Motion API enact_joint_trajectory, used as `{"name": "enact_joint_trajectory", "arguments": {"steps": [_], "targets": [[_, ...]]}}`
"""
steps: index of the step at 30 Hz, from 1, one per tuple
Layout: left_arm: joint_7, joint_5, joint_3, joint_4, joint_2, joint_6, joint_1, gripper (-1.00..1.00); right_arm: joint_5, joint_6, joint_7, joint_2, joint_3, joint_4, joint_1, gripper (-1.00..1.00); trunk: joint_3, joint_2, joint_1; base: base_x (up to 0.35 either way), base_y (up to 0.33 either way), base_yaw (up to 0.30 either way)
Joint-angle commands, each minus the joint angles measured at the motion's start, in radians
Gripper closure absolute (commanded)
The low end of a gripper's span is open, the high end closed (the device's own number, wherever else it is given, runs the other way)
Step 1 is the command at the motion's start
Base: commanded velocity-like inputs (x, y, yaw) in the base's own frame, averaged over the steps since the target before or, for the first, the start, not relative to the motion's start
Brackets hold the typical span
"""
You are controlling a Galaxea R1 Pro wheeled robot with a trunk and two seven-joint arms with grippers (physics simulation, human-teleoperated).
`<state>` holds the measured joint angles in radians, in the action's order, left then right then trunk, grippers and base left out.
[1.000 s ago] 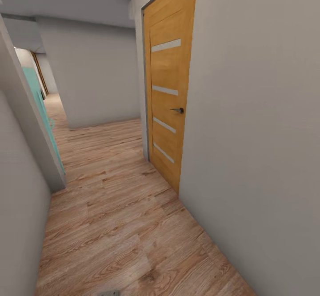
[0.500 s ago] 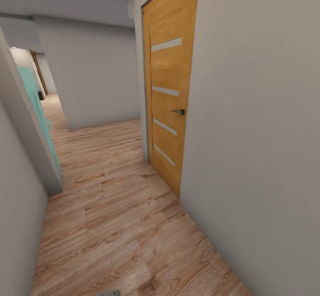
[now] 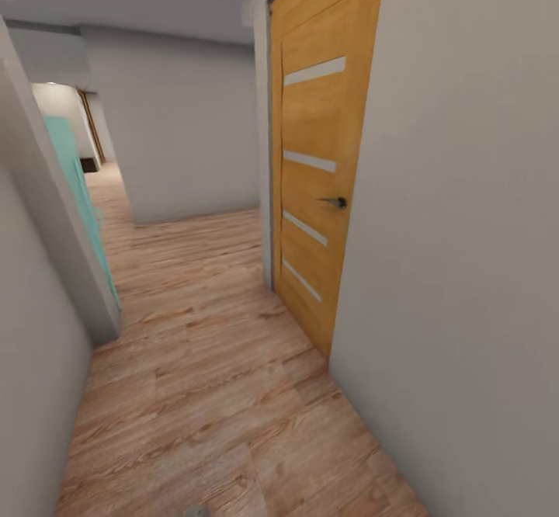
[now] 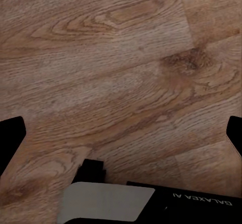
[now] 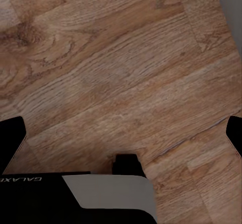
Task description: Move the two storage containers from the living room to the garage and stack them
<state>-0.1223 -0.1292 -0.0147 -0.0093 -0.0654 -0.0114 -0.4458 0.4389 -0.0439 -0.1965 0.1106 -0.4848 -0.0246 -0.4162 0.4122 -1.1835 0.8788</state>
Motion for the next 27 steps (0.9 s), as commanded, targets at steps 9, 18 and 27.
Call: {"name": "enact_joint_trajectory", "arguments": {"steps": [9, 18, 27], "targets": [[-0.002, -0.008, -0.001, 0.000, 0.001, -0.002, -0.001, -1.00, 0.011, -0.005, 0.000, 0.001, -0.008, -0.002, -0.001, -1.00, 0.002, -0.001, 0.001, 0.333, 0.000, 0.028], [-0.002, -0.008, -0.001, 0.000, 0.001, -0.002, -0.001, -1.00, 0.011, -0.005, -0.001, 0.001, -0.008, -0.002, -0.001, -1.00, 0.002, -0.001, 0.001, 0.333, 0.000, 0.001], [-0.002, -0.009, -0.001, 0.000, 0.001, -0.002, -0.001, -1.00, 0.011, -0.004, -0.001, 0.001, -0.008, -0.002, -0.001, -1.00, 0.002, -0.001, 0.001, 0.317, 0.000, 0.000]]}}
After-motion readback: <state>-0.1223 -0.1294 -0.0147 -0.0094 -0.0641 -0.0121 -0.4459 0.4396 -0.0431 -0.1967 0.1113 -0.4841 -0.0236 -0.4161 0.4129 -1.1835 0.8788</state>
